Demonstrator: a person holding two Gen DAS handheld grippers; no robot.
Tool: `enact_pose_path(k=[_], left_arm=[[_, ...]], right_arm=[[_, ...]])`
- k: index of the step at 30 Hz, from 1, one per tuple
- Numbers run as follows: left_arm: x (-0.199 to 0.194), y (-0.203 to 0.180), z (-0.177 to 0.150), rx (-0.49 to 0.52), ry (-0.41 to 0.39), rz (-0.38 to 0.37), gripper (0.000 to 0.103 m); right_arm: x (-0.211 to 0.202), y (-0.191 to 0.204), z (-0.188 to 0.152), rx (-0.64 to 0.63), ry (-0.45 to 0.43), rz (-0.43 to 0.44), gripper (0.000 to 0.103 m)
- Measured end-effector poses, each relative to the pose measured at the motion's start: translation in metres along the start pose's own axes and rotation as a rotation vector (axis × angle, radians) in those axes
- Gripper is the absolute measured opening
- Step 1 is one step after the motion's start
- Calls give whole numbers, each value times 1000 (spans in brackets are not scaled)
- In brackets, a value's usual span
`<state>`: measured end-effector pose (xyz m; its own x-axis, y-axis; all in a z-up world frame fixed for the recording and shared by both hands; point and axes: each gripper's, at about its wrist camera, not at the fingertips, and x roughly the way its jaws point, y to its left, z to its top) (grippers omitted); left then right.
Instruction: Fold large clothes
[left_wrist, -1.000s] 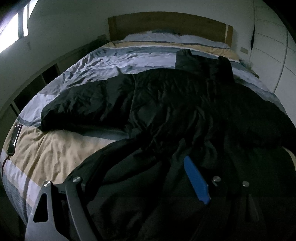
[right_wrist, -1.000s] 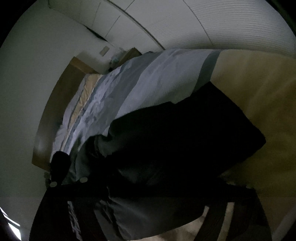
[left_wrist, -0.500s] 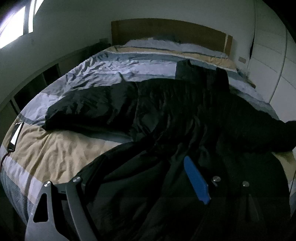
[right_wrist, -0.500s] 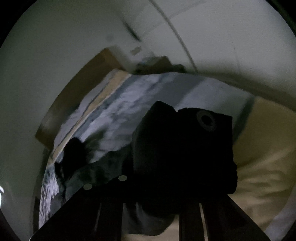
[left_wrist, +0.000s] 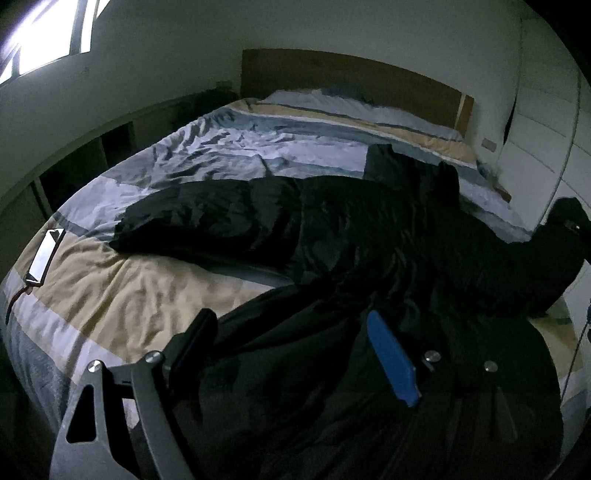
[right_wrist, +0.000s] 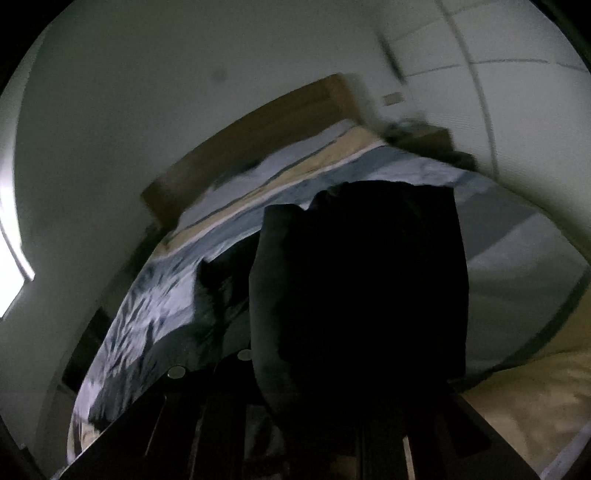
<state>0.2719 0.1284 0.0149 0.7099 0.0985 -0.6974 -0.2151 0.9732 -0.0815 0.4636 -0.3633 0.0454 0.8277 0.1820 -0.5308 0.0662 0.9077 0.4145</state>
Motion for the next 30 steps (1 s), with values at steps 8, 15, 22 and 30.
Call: enact_pose_path(k=[8,15,22,30], left_arm=[[-9,33,2,-52,-5,26,83],[-6,57,-1,-83,3,29,83],[2,76,-7,-107,20,38,83],[3,81,-9,-104,26,27,83]], right_arm=[[34,91,-38,-147,103,64,16],[68,140,-90,-276,219,12,16],[95,166,-146,-389,307,-51,19],[109,176,-187,-484,366,-131,22]])
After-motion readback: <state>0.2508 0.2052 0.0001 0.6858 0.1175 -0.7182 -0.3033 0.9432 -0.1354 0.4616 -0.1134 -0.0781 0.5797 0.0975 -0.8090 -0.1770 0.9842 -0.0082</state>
